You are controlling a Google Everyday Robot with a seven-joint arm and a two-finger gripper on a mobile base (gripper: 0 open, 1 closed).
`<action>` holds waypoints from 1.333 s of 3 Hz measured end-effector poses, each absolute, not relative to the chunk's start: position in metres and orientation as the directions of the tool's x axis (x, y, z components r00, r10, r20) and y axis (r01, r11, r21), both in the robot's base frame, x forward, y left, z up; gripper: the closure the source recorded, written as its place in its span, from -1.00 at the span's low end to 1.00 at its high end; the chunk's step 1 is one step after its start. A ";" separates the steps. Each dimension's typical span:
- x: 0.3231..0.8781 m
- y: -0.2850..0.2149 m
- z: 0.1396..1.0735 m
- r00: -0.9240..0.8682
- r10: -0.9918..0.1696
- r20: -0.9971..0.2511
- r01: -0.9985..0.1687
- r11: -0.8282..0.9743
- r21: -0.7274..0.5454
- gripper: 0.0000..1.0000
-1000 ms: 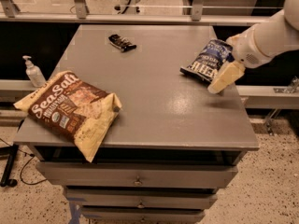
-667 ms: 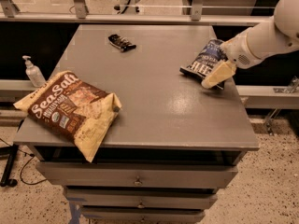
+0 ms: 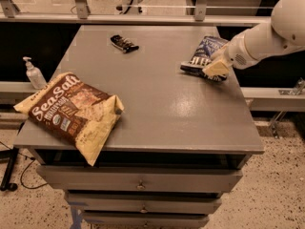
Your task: Pick blue chip bag
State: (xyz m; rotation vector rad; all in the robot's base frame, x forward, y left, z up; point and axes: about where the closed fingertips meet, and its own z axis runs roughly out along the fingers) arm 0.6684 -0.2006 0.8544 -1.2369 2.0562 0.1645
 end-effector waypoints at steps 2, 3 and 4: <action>0.681 -0.167 0.905 -0.120 -0.725 -0.678 -0.832 0.446 -0.330 1.00; 0.684 -0.159 0.942 0.001 -0.752 -0.660 -0.815 0.381 -0.436 1.00; 0.685 -0.157 0.945 0.024 -0.759 -0.651 -0.813 0.364 -0.454 1.00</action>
Offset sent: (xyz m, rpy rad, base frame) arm 0.0197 0.0537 0.0927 0.0192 -0.2320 0.2080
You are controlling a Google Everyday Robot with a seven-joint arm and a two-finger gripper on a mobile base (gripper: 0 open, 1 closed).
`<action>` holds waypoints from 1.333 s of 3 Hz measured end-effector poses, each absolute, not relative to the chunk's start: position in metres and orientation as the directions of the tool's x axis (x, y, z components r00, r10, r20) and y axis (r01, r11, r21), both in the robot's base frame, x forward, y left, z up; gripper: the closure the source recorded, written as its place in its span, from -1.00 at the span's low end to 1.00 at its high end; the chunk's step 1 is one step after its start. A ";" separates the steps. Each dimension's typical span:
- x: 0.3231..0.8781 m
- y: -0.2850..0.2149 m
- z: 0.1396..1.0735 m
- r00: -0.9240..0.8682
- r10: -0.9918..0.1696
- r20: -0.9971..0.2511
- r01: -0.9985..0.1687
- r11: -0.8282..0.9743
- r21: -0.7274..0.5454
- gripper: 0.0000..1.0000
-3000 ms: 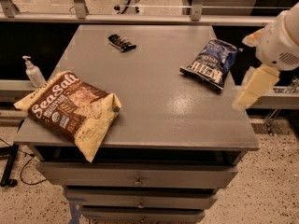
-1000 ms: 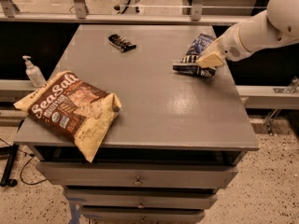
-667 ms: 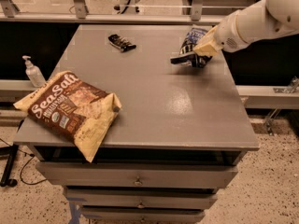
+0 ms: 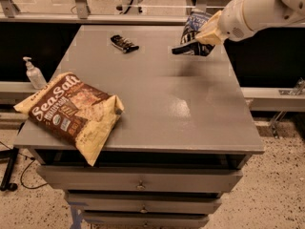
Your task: Pick blue chip bag
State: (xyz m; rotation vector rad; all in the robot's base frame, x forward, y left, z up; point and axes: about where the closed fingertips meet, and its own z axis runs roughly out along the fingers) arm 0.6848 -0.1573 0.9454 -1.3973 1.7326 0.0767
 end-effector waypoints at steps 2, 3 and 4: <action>0.706 -0.117 0.931 0.147 -0.713 -0.685 -0.855 0.257 -0.451 1.00; 0.732 -0.079 0.921 0.221 -0.672 -0.707 -0.878 0.178 -0.444 1.00; 0.751 -0.044 0.913 0.270 -0.631 -0.727 -0.892 0.119 -0.435 1.00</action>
Offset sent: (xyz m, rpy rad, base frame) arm 0.0545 0.0726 -0.0170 0.1037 -0.0464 0.2874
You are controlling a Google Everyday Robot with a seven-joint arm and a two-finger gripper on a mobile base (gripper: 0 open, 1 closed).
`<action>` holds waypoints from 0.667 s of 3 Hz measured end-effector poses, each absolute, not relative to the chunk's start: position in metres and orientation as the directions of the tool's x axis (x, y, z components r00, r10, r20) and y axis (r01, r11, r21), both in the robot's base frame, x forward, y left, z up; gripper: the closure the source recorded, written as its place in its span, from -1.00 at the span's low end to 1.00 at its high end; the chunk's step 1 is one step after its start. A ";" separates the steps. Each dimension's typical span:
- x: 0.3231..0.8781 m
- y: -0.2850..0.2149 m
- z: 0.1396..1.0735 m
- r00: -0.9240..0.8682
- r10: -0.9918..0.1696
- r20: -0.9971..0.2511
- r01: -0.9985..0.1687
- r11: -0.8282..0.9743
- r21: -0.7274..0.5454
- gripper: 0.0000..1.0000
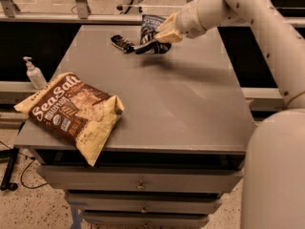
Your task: Pick blue chip bag
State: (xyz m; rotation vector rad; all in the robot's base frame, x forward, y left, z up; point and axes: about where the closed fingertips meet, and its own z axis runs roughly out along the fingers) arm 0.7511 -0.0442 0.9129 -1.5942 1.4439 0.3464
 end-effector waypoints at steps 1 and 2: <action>0.761 -0.019 0.906 0.300 -0.600 -0.742 -0.902 0.075 -0.425 1.00; 0.766 0.000 0.901 0.319 -0.571 -0.756 -0.908 0.042 -0.416 1.00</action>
Offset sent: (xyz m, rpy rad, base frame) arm 0.0252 0.0568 -0.0098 0.0633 0.0211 0.1489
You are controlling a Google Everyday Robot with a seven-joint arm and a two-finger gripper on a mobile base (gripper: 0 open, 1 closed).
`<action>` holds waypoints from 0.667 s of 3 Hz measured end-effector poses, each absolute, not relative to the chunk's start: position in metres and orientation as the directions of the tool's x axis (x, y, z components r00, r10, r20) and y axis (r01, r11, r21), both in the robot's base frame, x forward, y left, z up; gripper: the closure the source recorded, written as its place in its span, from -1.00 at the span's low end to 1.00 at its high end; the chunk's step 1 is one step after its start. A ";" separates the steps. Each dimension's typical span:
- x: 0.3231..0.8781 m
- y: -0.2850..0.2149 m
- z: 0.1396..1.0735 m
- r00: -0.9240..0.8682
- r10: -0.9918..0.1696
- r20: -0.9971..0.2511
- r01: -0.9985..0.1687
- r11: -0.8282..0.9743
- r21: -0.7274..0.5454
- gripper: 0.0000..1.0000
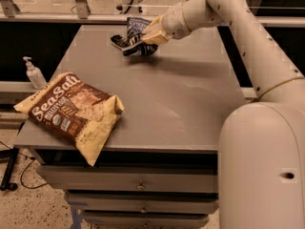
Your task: Pick blue chip bag
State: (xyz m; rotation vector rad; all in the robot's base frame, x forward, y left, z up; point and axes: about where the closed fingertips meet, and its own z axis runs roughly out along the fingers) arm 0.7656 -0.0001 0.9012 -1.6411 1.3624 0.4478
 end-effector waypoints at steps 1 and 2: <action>0.775 0.004 0.896 0.323 -0.573 -0.753 -0.907 0.039 -0.419 1.00; 0.784 -0.008 0.900 0.322 -0.589 -0.741 -0.897 0.060 -0.438 1.00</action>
Offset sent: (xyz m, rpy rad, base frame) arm 0.0324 -0.0356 0.0129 -0.0278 -0.0607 -0.0760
